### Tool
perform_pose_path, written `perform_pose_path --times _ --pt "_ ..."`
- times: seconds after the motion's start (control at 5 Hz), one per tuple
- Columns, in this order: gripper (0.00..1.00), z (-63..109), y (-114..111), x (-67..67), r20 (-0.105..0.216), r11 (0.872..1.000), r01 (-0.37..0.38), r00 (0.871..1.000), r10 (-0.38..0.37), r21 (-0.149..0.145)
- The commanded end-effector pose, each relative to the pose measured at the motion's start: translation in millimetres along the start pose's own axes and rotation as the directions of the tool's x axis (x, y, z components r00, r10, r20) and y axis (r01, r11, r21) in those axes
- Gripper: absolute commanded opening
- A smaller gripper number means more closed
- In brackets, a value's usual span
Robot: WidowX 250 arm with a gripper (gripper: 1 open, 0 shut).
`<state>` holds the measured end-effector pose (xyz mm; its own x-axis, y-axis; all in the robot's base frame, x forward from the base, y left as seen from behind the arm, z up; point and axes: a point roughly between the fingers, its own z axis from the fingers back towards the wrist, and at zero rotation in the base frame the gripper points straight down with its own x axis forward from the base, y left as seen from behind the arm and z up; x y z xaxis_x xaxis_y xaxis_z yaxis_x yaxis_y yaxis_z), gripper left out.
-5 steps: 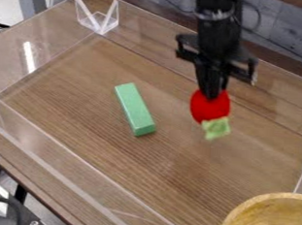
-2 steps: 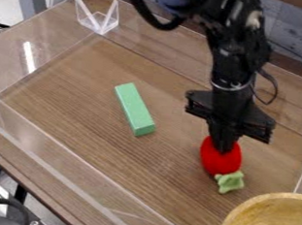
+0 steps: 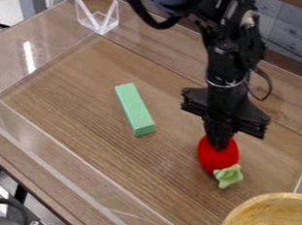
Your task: Move the red fruit to the right
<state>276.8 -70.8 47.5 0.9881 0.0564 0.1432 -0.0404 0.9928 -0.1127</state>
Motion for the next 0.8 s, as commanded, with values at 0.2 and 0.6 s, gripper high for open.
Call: perform_pose_path --times 0.2,0.6 --pt "0.0 20.7 18.1 24.3 0.063 0.998 -0.056 0.996 0.055 0.016" --pt "0.0 19.4 17.8 25.2 0.059 0.994 -0.103 0.993 0.101 0.035"
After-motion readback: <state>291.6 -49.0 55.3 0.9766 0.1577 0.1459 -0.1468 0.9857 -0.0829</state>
